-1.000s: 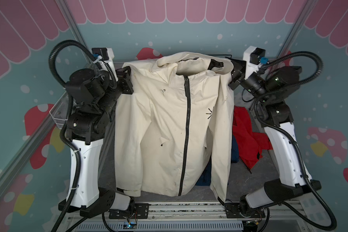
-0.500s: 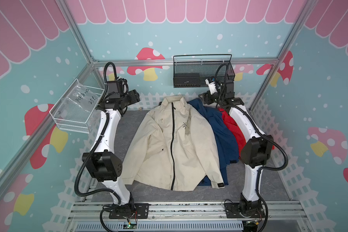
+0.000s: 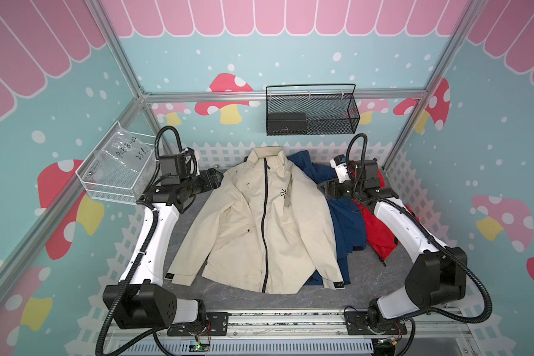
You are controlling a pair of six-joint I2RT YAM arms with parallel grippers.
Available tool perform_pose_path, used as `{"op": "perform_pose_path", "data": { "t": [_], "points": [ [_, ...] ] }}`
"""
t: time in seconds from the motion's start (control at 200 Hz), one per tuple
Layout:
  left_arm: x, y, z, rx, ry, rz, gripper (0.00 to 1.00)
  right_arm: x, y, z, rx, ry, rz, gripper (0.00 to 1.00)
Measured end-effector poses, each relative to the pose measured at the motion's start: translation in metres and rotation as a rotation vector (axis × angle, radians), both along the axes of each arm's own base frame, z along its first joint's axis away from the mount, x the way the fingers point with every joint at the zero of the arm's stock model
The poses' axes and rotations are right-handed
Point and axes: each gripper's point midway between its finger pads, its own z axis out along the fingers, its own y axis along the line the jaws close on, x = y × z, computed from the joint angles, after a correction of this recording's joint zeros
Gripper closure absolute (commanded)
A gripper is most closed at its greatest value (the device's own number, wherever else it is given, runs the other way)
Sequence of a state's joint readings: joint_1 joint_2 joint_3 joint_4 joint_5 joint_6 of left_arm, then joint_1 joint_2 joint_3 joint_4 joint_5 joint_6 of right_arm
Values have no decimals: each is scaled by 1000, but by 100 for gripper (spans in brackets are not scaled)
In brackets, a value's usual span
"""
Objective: Unzip the jacket
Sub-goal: Flatten out the jacket at the center of the board.
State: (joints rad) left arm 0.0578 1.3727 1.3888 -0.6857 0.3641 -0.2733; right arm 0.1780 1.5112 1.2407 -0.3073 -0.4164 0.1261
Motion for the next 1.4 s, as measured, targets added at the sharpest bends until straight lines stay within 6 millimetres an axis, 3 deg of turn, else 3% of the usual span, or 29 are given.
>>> {"op": "perform_pose_path", "data": {
  "t": [0.155, 0.455, 0.56, 0.691, 0.786, 0.951, 1.096, 1.151, 1.211, 1.381, 1.396],
  "points": [
    [-17, 3, -61, 13, 156, 10, 19, -24, -4, -43, -18, 109, -2, 25],
    [-11, 10, -131, 131, 342, -37, 19, -26, -4, -47, -22, 116, 7, 24],
    [-3, 1, -147, 199, 379, -81, 19, -26, -3, -47, -18, 114, 11, 24],
    [22, -11, -157, 297, 394, -126, 20, -24, -3, -44, -14, 101, 9, 24],
    [32, -7, -174, 375, 443, -126, 22, -22, -3, -43, -8, 98, 5, 24],
    [21, 12, -215, 510, 595, -120, 28, -20, -2, -44, 7, 97, -5, 25],
    [13, 28, -228, 594, 659, -114, 37, -17, 1, -58, 17, 131, 3, 26],
    [12, 31, -230, 602, 671, -108, 43, -17, 2, -66, 19, 151, 4, 31],
    [13, 35, -230, 602, 678, -96, 52, -18, 3, -73, 25, 171, 9, 46],
    [19, 50, -224, 551, 671, -49, 99, -17, 4, -78, 28, 176, 12, 86],
    [19, 51, -224, 545, 669, -53, 100, -17, 3, -78, 31, 179, 3, 89]
  ]
}}
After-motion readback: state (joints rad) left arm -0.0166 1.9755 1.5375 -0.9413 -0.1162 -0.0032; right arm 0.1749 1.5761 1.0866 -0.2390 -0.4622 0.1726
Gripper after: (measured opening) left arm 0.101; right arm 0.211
